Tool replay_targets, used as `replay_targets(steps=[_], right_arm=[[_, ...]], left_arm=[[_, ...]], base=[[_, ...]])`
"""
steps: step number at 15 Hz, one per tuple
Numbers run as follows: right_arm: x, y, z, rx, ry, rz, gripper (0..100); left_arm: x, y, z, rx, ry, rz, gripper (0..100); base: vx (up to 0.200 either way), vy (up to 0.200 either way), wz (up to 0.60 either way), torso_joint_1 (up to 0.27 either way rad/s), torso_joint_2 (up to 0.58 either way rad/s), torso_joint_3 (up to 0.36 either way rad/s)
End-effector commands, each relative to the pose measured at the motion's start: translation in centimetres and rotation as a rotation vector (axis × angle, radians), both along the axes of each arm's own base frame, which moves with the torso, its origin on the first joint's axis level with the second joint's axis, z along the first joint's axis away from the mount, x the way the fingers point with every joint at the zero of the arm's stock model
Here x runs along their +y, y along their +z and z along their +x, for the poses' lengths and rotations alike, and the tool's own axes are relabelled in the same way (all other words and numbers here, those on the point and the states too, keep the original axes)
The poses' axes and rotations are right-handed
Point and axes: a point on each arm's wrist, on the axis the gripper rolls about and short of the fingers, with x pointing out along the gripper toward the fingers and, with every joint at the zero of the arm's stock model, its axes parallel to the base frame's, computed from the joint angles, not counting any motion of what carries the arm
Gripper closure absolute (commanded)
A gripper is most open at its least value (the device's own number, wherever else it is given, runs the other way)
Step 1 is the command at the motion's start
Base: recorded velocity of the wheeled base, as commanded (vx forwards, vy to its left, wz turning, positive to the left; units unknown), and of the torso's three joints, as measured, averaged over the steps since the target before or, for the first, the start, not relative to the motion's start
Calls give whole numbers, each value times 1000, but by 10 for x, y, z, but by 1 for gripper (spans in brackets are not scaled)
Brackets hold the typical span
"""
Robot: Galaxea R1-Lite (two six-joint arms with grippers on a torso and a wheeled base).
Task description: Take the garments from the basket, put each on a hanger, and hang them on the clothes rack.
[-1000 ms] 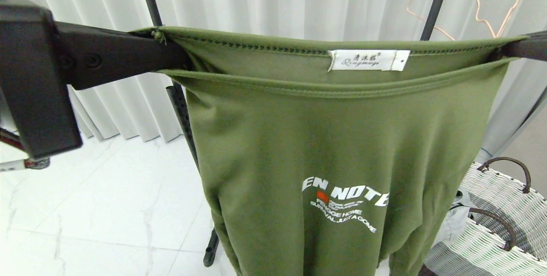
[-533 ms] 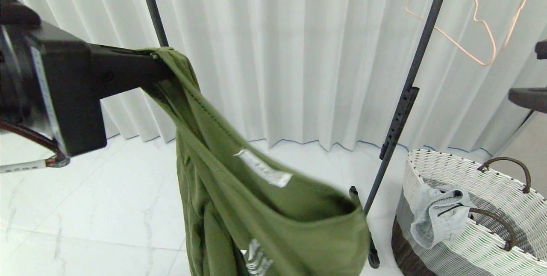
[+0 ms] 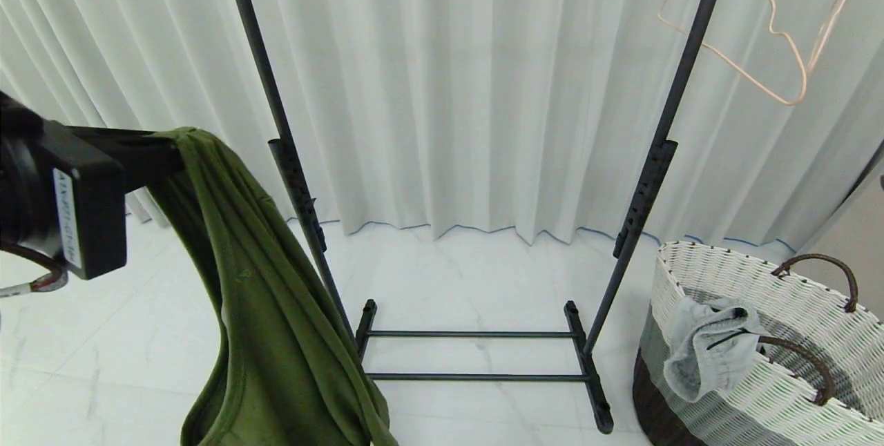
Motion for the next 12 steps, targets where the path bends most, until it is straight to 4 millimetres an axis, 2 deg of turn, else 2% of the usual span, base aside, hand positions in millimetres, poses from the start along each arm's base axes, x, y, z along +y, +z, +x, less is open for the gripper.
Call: replay_targets(steps=[1,4,8,12], right_arm=[[-14,-16,9,64,-176,-63,0],[-18,-19,10,72,-207,-69,0],[-19,-19,8,75,-210,-62,0],[-18,-22,10,84,-208,-62,0]], left_arm=[[24,-2,-7,-22,101,-13,100],[32,-2,-2,-23,174,-10,100],[31,1,-1,-48,175,-27,100],[31,1,-1,-59,170,-9,100]], base=[[0,0,0,0,0,0],[0,0,0,0,0,0],[0,0,0,10,-24,-20],[0,0,0,121,-374,-235]])
